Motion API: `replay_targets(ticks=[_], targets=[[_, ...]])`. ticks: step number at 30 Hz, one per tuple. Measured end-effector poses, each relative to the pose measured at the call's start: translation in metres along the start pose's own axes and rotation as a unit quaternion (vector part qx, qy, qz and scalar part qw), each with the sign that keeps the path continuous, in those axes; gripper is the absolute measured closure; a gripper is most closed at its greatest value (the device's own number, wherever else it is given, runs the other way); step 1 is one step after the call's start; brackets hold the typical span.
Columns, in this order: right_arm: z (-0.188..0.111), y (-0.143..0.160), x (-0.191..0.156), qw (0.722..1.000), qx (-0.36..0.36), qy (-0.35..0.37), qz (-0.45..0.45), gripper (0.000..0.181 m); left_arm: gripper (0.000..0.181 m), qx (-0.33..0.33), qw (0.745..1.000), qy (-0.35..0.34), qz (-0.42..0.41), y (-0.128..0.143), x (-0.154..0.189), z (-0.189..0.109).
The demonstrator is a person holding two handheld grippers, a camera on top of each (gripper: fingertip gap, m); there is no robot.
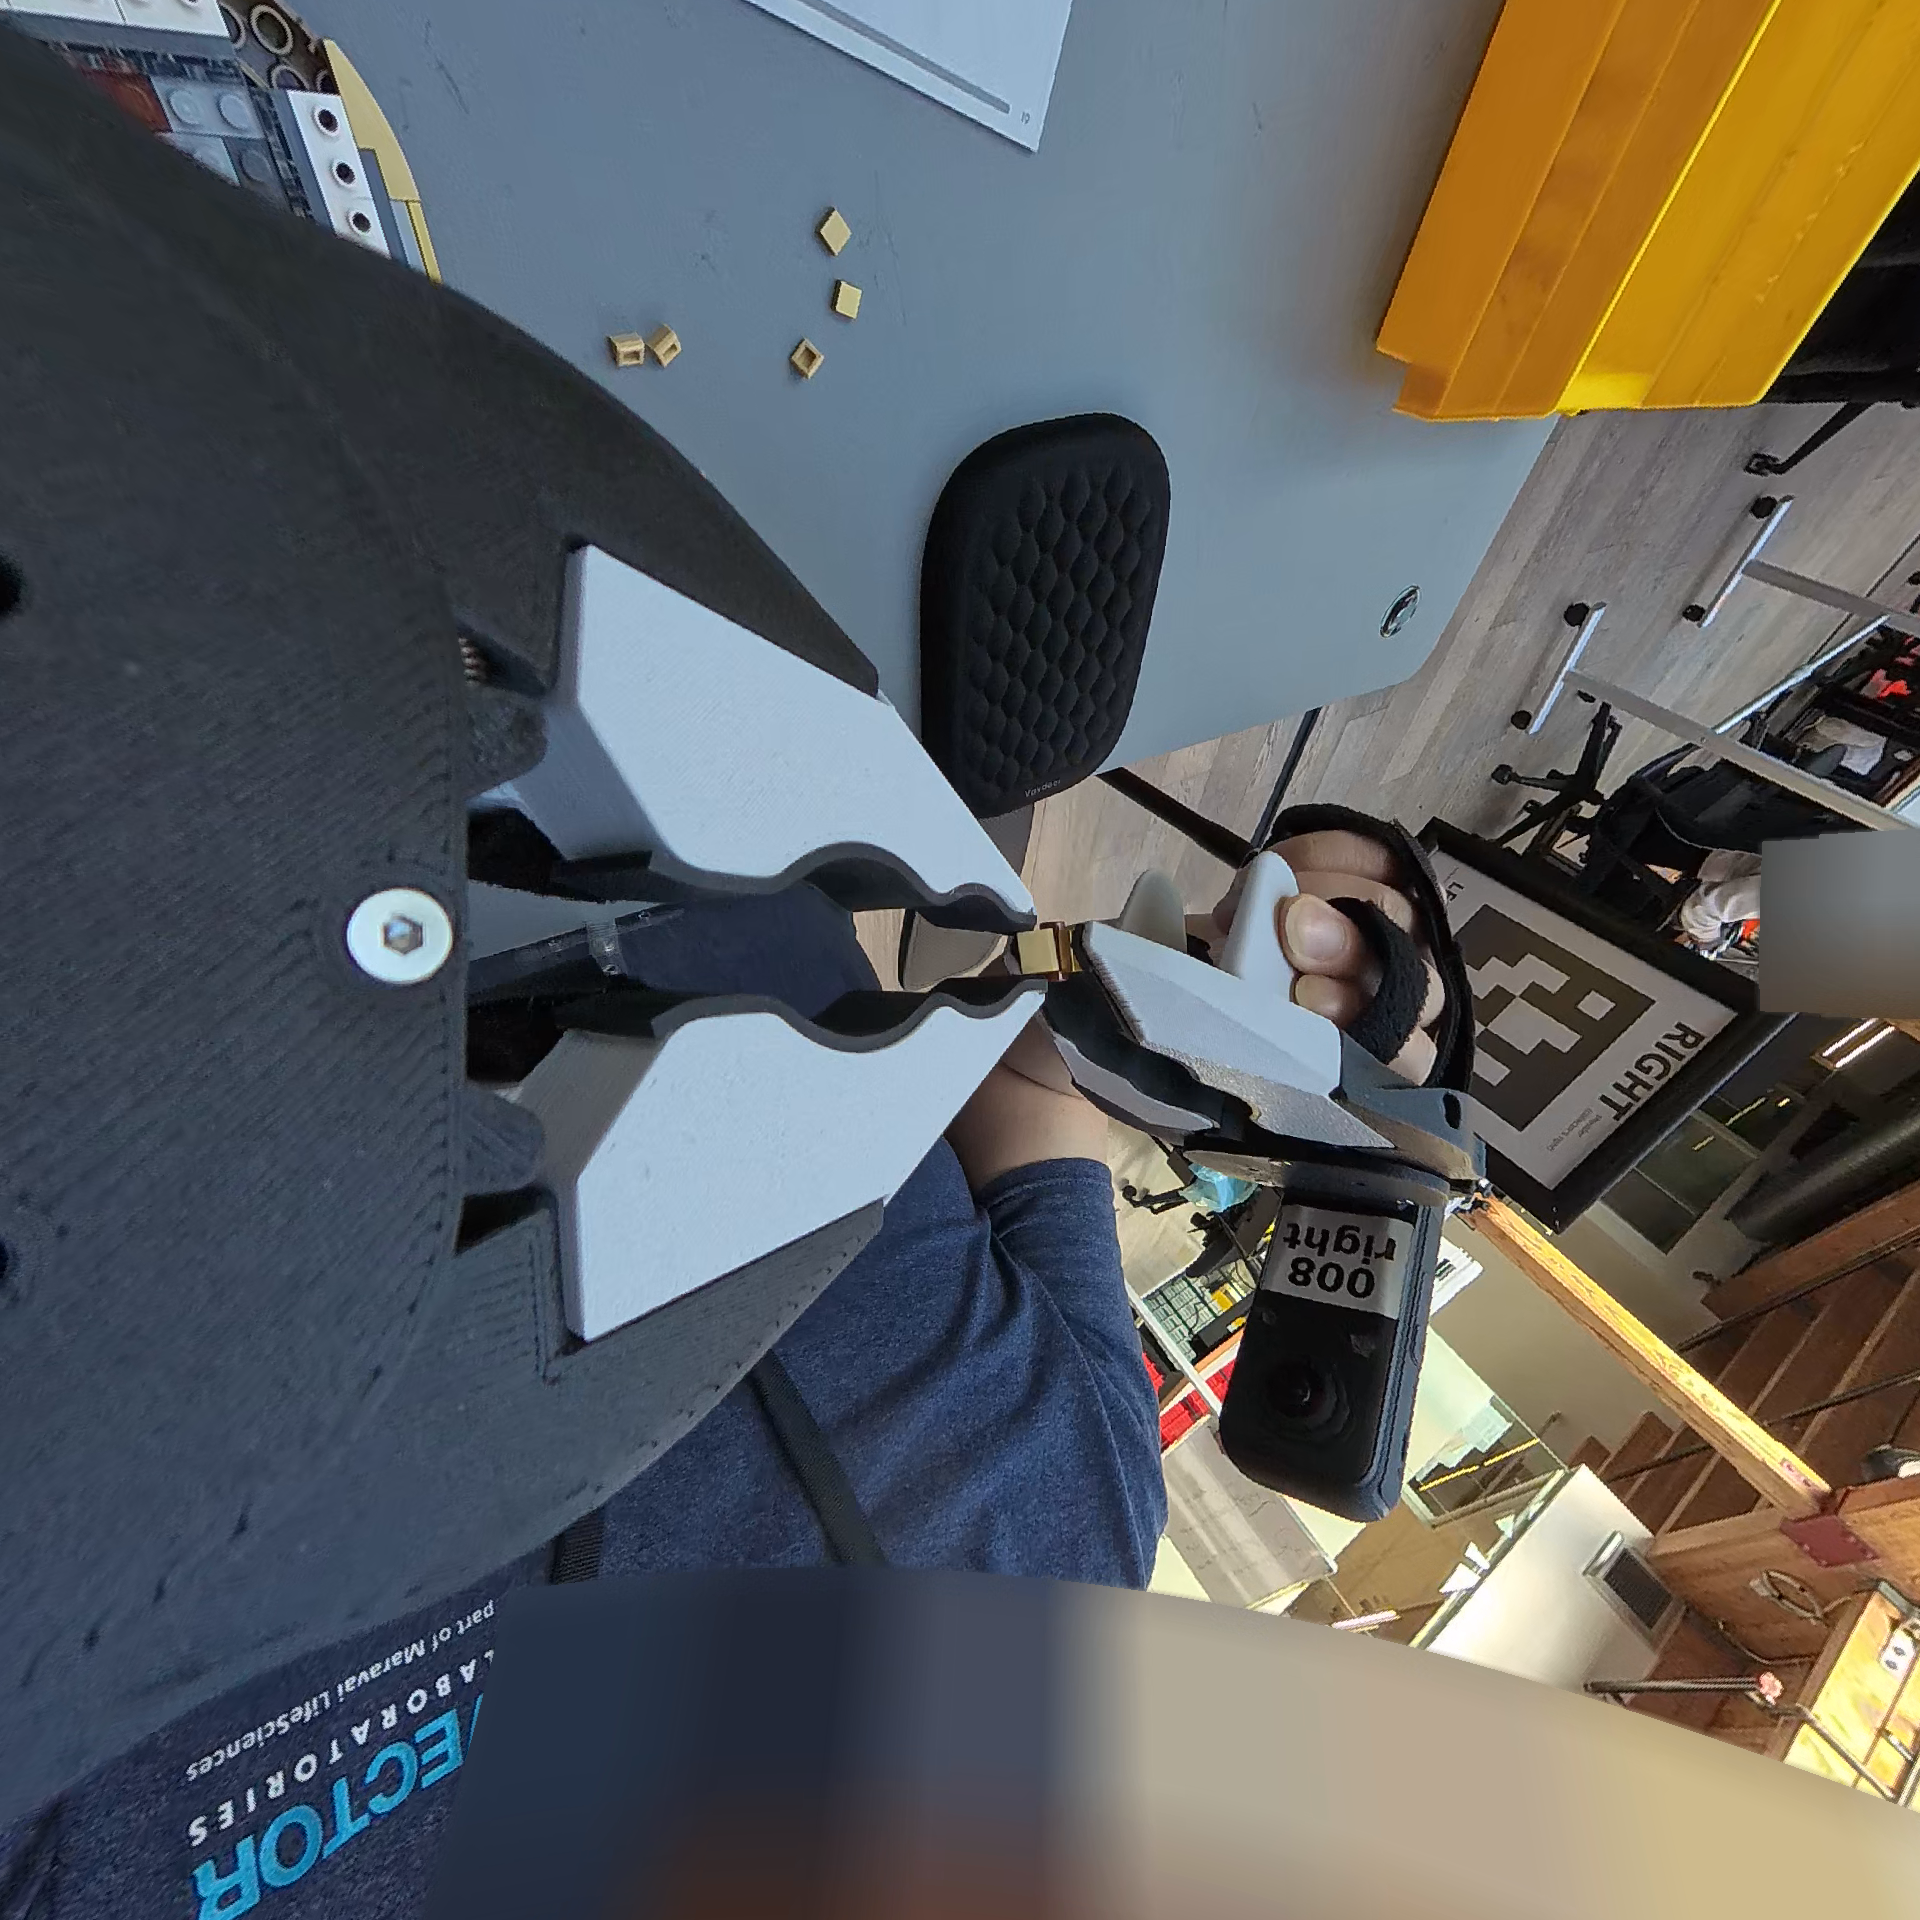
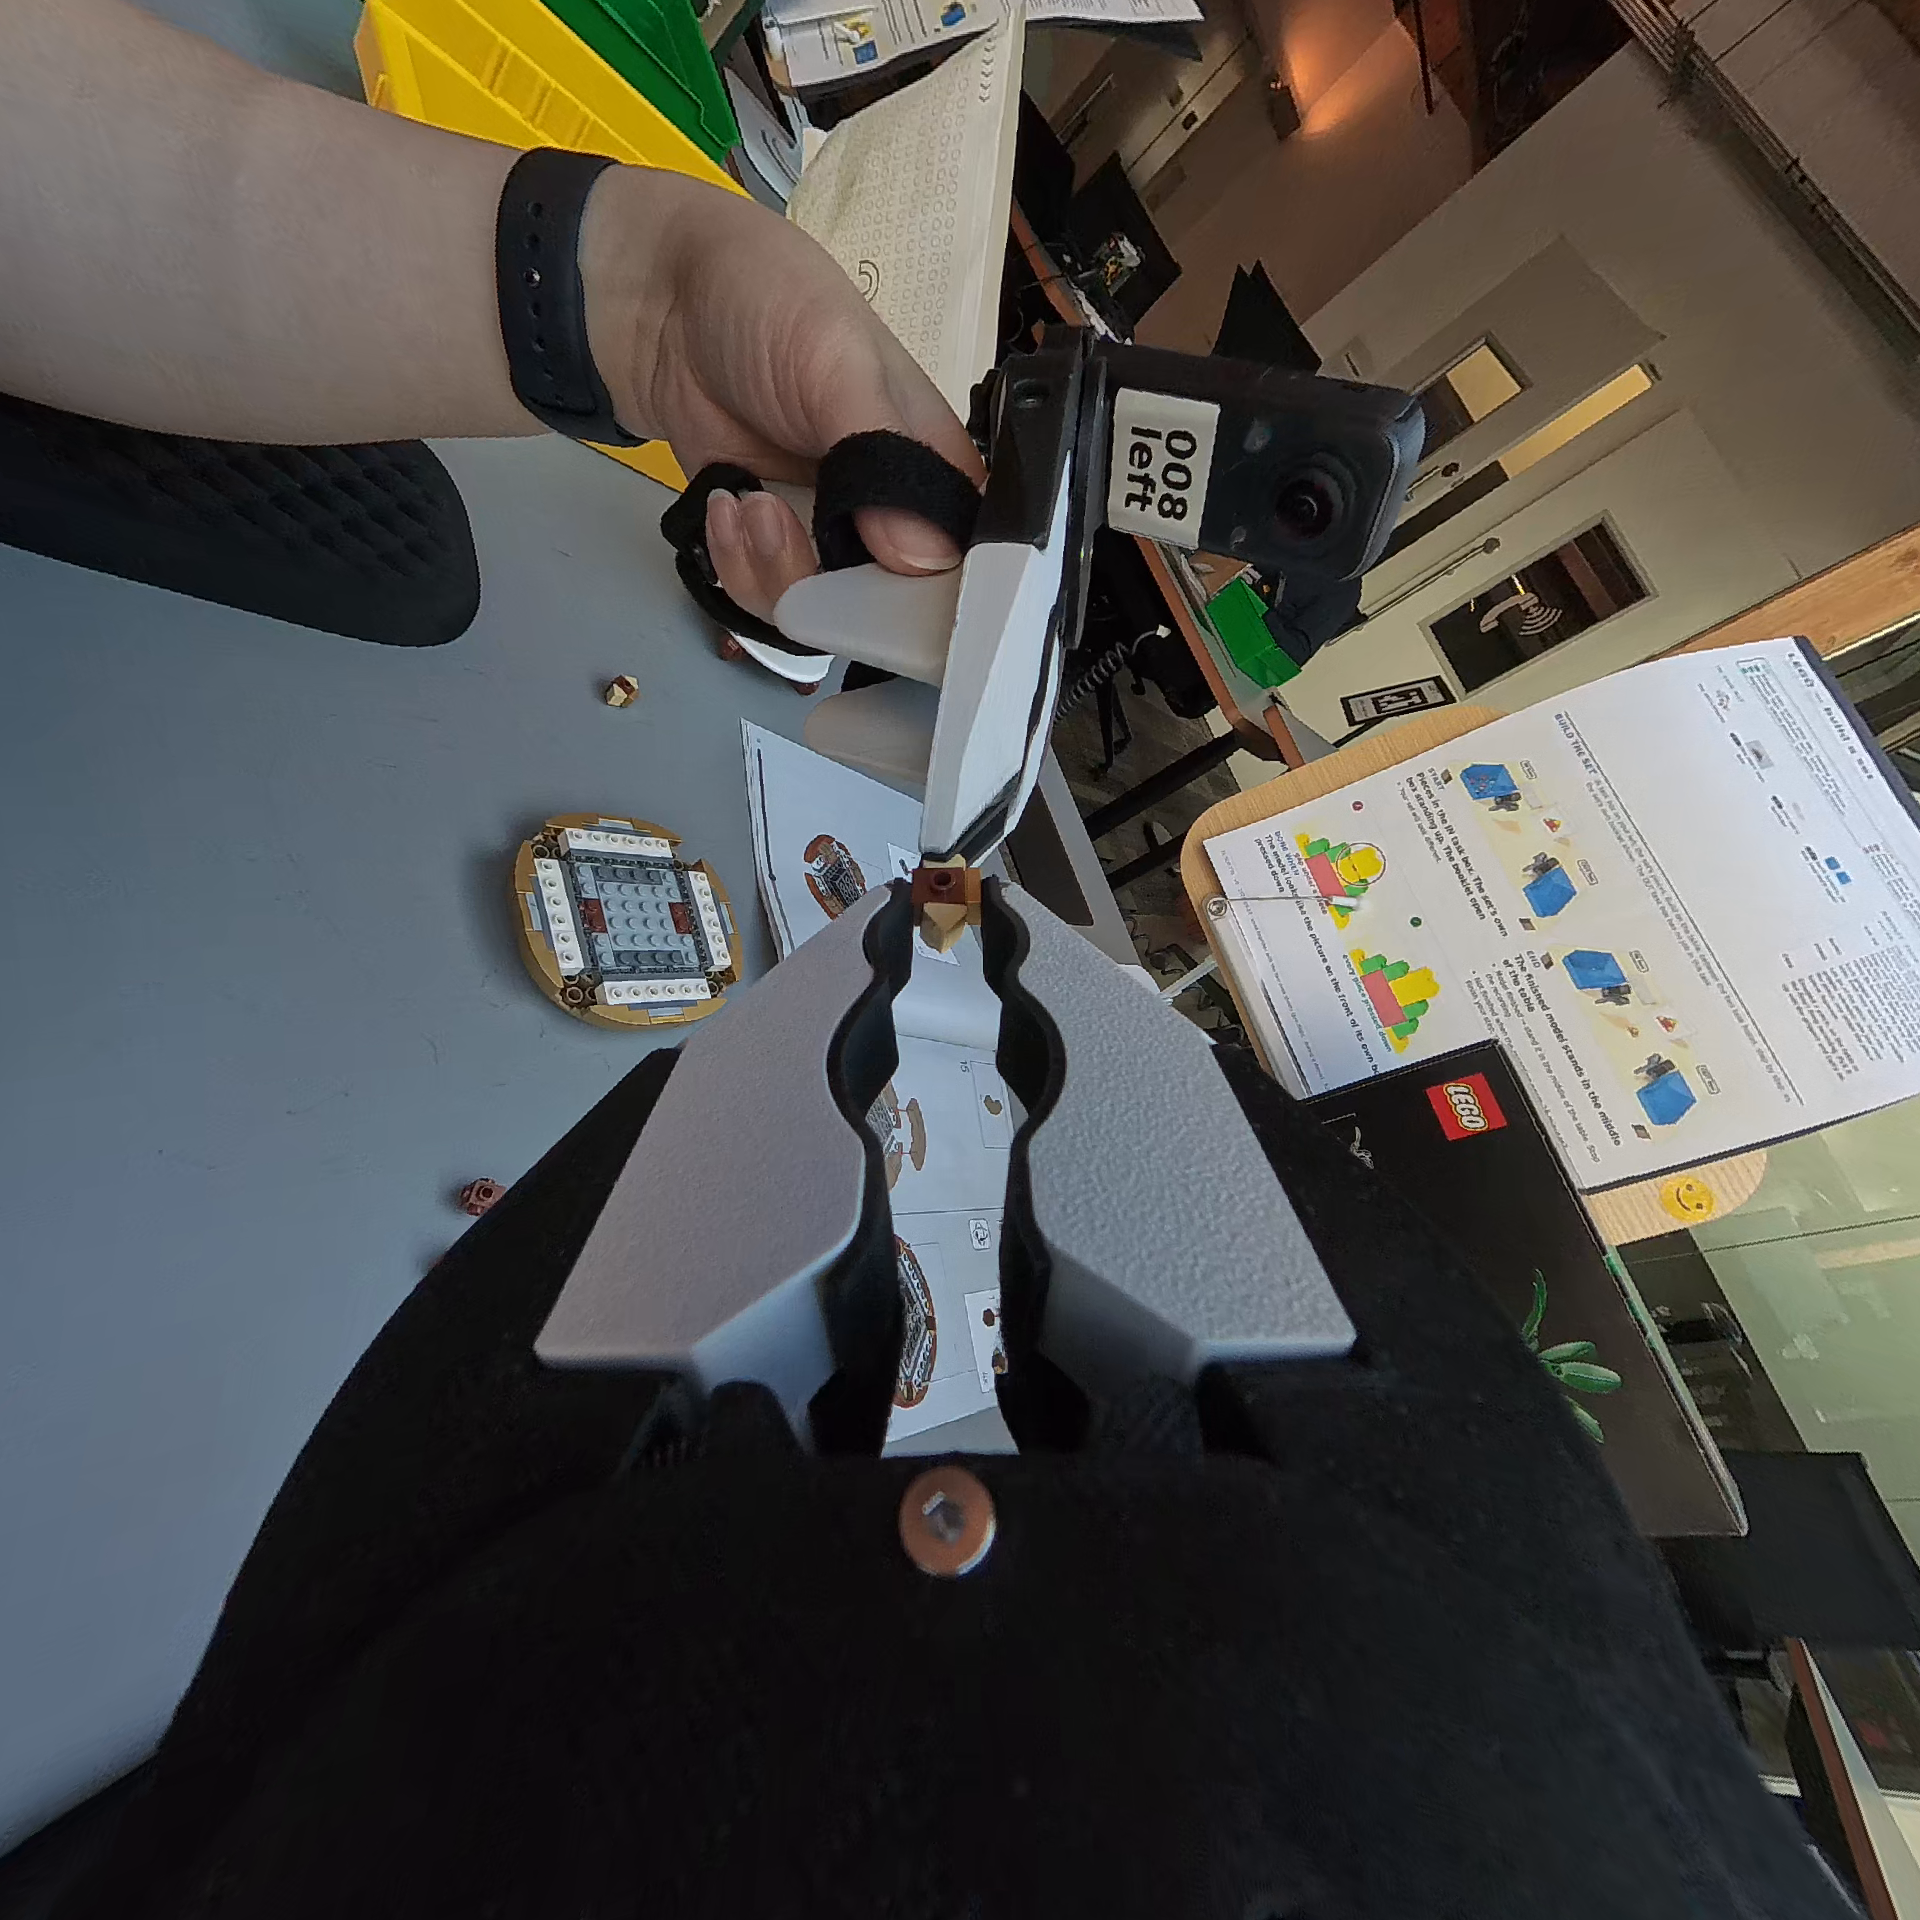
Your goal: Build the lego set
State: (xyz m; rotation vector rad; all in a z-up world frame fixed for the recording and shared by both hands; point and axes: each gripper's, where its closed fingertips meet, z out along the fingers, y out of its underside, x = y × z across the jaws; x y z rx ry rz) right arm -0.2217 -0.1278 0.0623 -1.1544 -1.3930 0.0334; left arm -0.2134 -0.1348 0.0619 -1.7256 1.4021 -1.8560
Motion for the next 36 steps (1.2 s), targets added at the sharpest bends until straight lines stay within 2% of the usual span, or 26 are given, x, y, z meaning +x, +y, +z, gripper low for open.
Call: replay_targets(ticks=[7, 27, 36], targets=[[0.000, 0.002, -0.002, 1.000, -0.006, -0.005, 0.003, 0.169, 0.176, -0.010, 1.000, -0.011, 0.011, 0.003, -0.002, 0.001], [-0.004, -0.001, -0.010, 0.995, 0.009, -0.058, 0.086, 0.169, 0.176, -0.044, 0.996, -0.025, 0.078, 0.010, 0.002, 0.005], [-0.009, -0.009, -0.005, 0.997, 0.033, -0.041, 0.059, 0.169, 0.175, -0.014, 0.999, 0.037, 0.015, 0.004, 0.011, 0.004]])
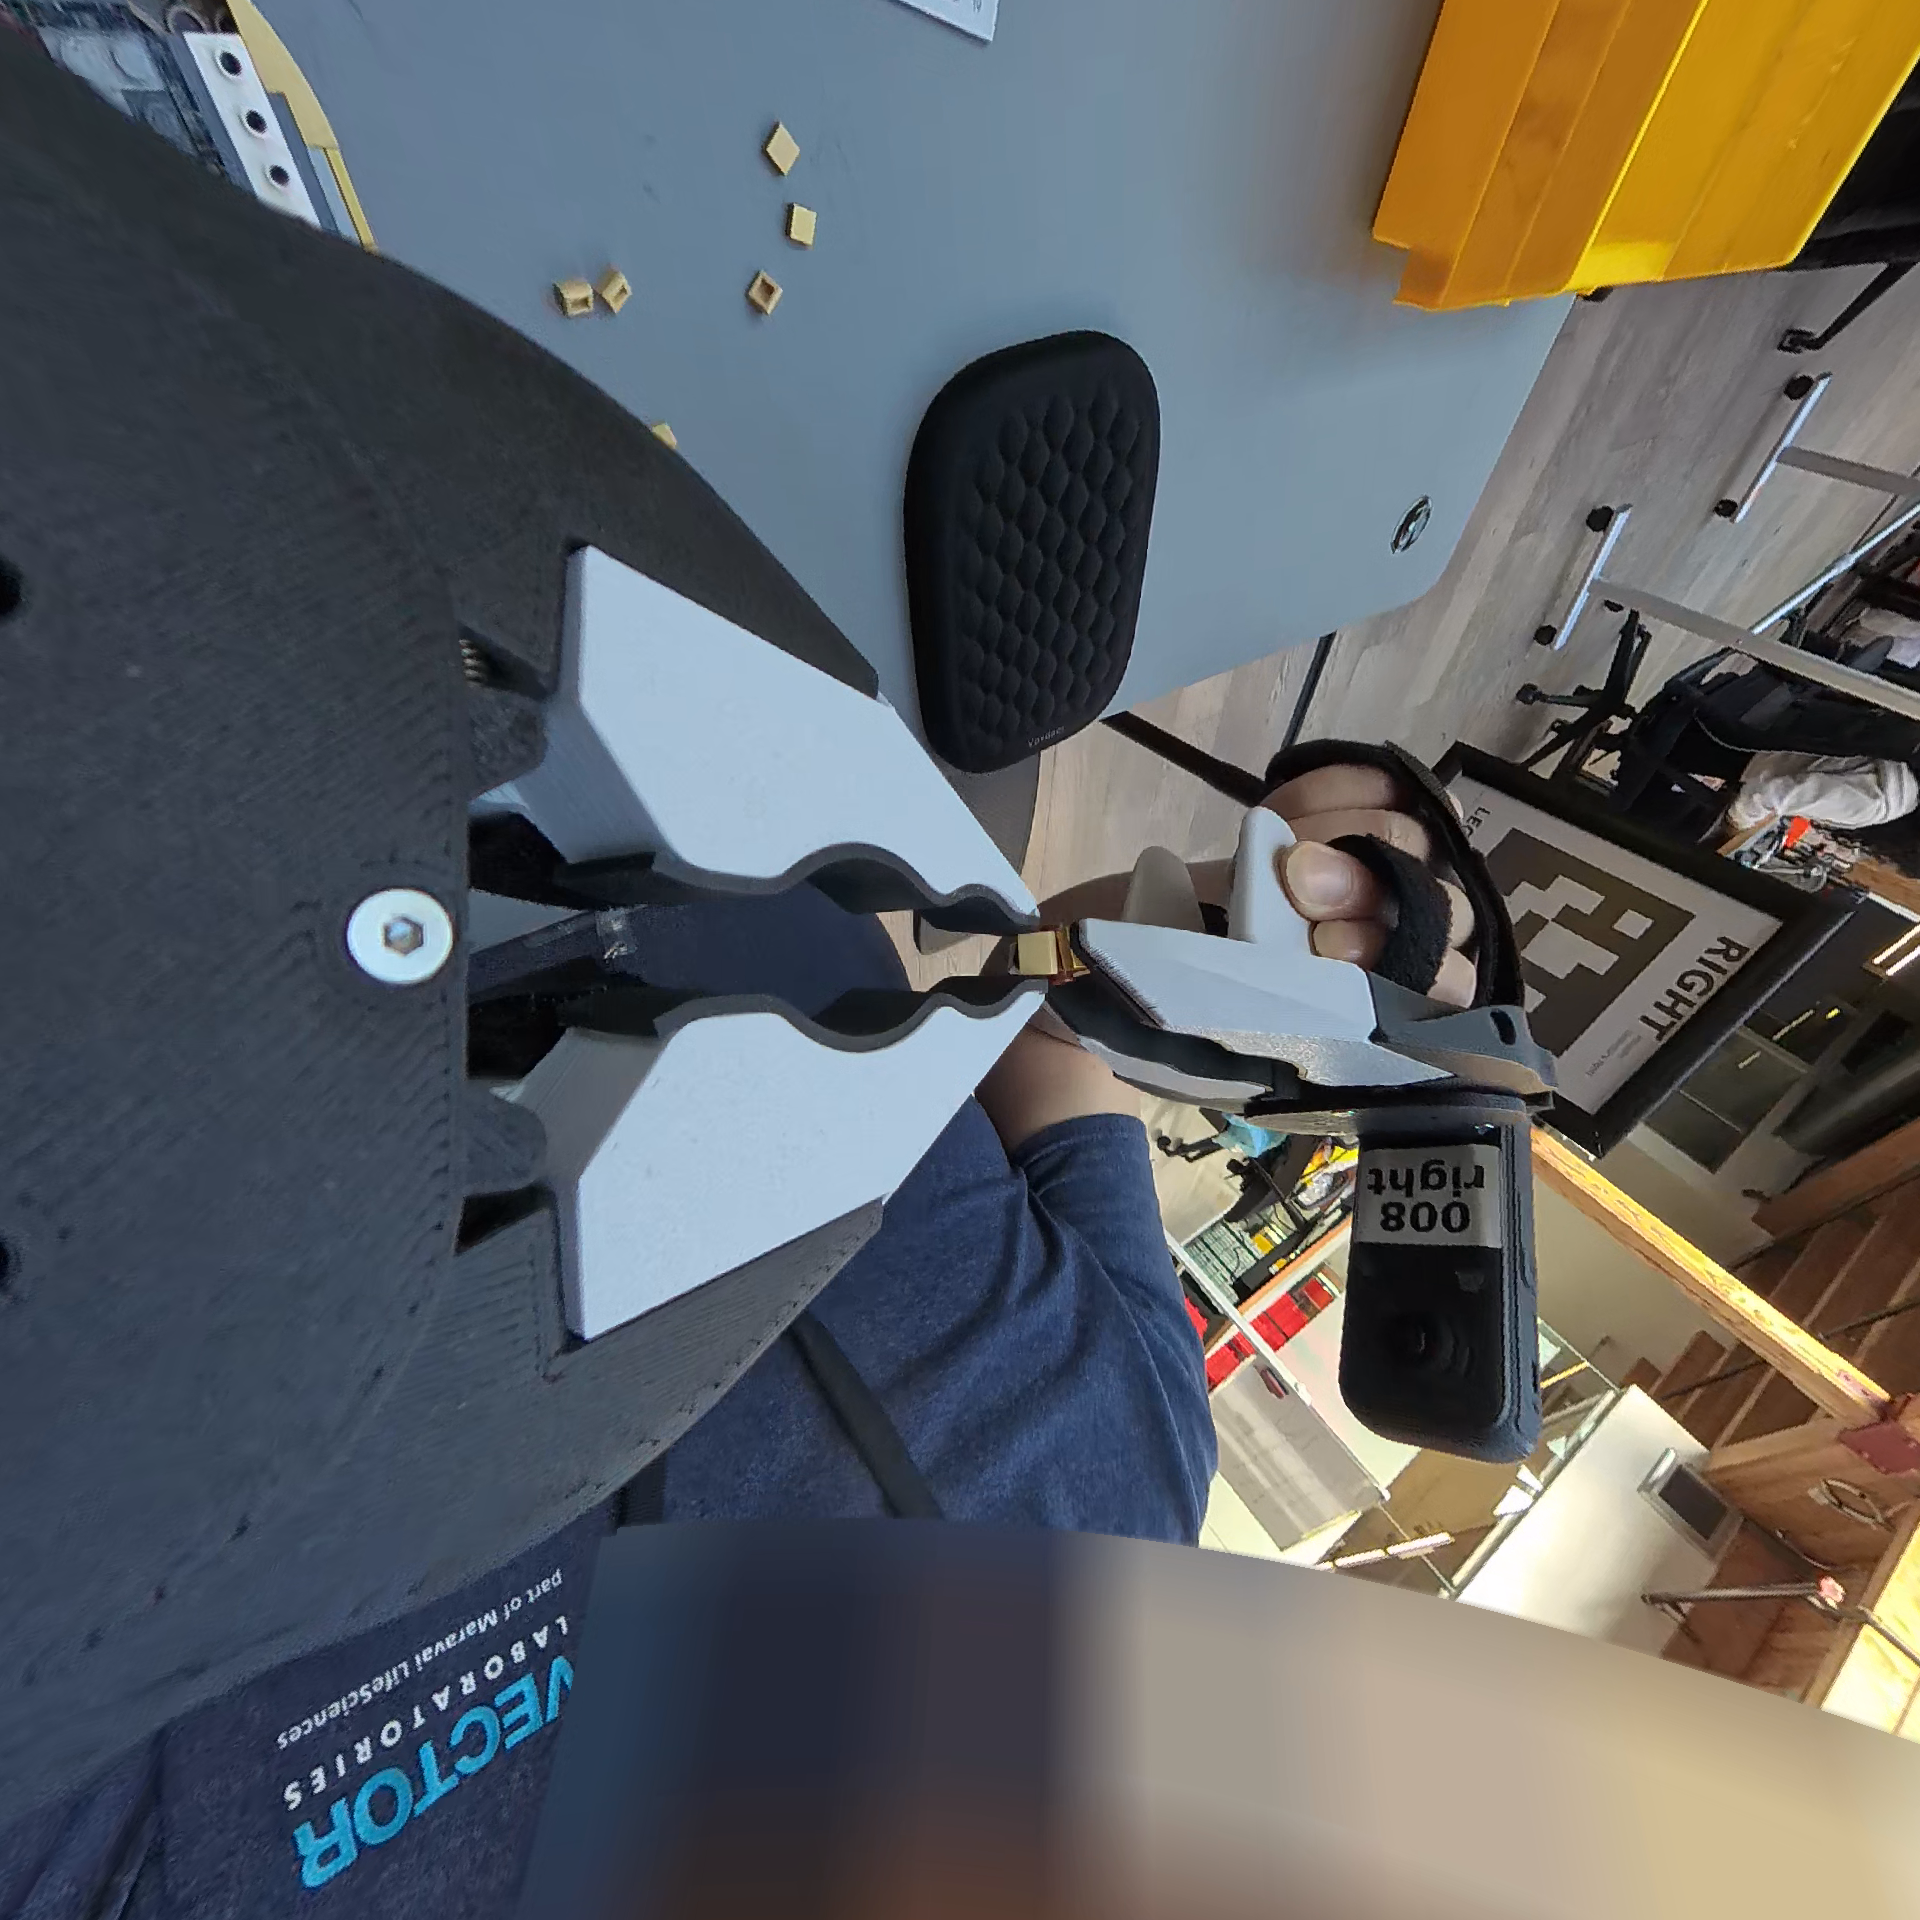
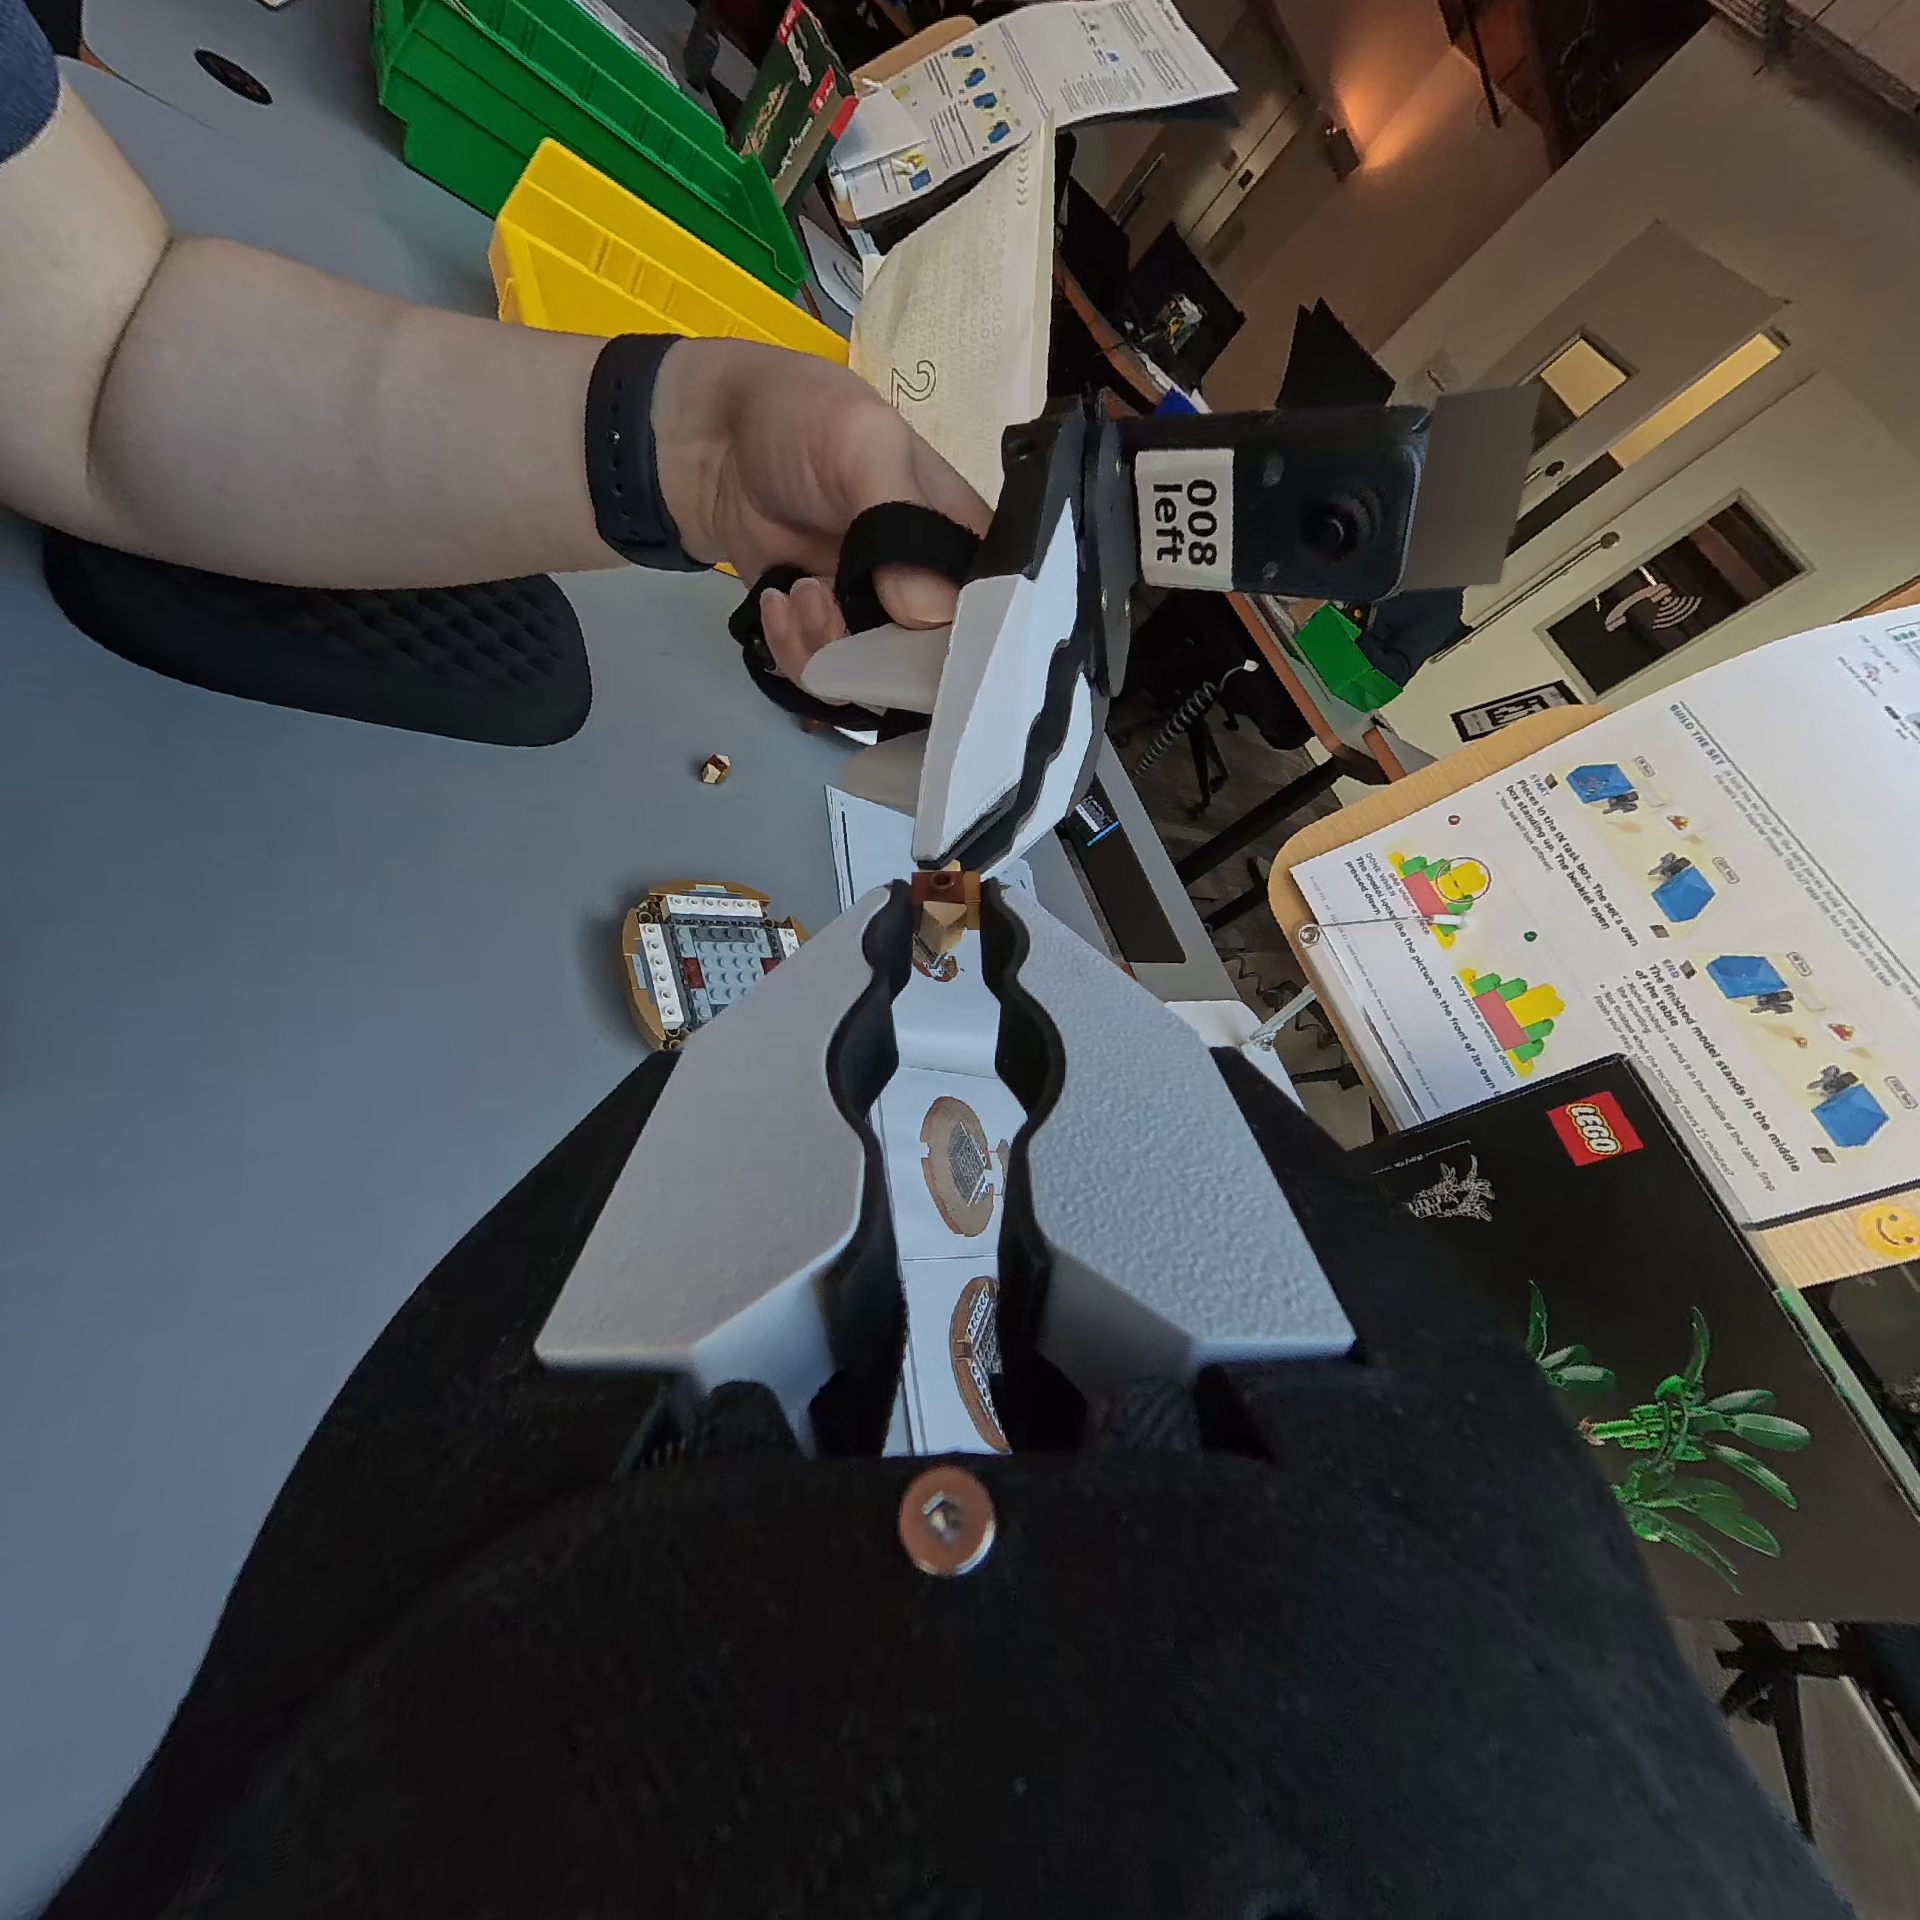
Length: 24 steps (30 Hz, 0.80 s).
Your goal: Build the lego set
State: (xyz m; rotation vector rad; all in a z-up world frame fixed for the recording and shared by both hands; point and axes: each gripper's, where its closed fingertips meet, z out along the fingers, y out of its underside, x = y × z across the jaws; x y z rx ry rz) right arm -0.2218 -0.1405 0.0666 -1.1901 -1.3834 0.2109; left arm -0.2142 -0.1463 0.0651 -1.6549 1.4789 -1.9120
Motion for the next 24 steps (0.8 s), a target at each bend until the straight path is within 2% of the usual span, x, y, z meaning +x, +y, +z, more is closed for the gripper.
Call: replay_targets(ticks=[9, 14, 24], targets=[[-0.0044, -0.0038, 0.0006, 0.998, -0.003, 0.027, -0.061, 0.169, 0.175, 0.017, 0.998, 0.043, -0.043, -0.0029, 0.0035, 0.0030], [-0.0032, -0.0018, 0.0012, 0.994, -0.020, 0.041, -0.099, 0.169, 0.176, 0.022, 0.997, 0.045, -0.058, -0.0031, 0.0011, 0.0024], [-0.0018, -0.0030, 0.0013, 0.997, -0.004, 0.033, -0.074, 0.169, 0.175, 0.020, 0.999, 0.030, -0.033, -0.0036, 0.0018, 0.0013]])
